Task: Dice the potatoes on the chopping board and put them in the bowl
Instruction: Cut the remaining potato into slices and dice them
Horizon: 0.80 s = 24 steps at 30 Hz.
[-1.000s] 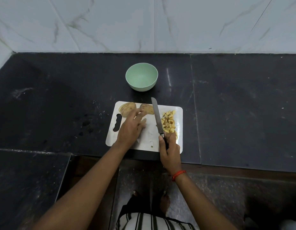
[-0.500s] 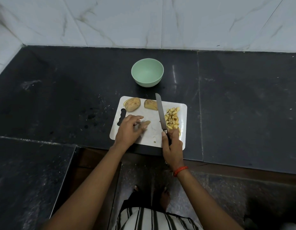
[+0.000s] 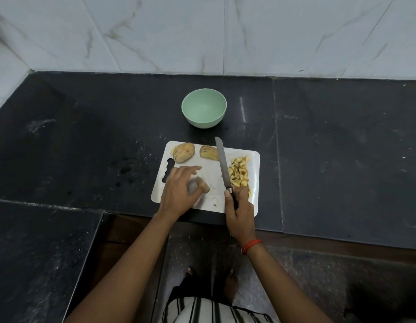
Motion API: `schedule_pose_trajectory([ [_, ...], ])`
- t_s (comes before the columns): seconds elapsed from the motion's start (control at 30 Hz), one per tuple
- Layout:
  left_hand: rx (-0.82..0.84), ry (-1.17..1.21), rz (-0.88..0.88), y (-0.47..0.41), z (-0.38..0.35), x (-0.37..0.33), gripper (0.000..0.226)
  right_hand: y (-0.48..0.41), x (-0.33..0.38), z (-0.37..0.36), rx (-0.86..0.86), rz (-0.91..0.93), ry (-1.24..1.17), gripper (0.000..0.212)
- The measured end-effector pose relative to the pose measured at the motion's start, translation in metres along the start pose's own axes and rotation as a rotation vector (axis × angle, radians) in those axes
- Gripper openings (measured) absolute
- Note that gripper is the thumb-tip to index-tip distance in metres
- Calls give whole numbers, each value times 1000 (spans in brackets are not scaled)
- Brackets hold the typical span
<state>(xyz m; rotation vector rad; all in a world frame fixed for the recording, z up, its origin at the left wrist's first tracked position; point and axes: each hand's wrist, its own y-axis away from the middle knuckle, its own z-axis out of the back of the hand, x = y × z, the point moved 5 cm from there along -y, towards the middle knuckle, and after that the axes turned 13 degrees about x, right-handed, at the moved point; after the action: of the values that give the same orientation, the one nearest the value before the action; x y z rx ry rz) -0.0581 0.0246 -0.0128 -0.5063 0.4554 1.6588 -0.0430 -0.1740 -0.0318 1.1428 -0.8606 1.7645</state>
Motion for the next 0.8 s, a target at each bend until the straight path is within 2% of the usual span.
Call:
schedule_pose_trajectory([
  [0.1, 109, -107, -157, 1, -3, 6, 48, 0, -1, 0, 2, -12, -3, 11],
  [0.2, 172, -182, -206, -6, -8, 6, 34, -1, 0, 0, 3, -4, 9, 13],
  [0.27, 167, -178, -167, -11, -8, 5, 26, -1, 0, 0, 11, -6, 14, 12],
  [0.4, 59, 7, 76, -11, -9, 11, 27, -1, 2, 0, 35, -5, 31, 10],
  [0.47, 12, 49, 142, -7, -14, 15, 25, -2, 5, -1, 46, 0, 50, 11],
  [0.6, -67, 171, 108, 0, -16, 19, 23, -2, 9, 0, 55, 14, 56, 25],
  [0.7, -53, 182, 88, 1, -17, 20, 30, -3, 7, -2, 71, -9, 79, 9],
  [0.8, -29, 104, 66, 1, -19, 16, 27, -6, 6, -4, 76, -51, 114, 16],
])
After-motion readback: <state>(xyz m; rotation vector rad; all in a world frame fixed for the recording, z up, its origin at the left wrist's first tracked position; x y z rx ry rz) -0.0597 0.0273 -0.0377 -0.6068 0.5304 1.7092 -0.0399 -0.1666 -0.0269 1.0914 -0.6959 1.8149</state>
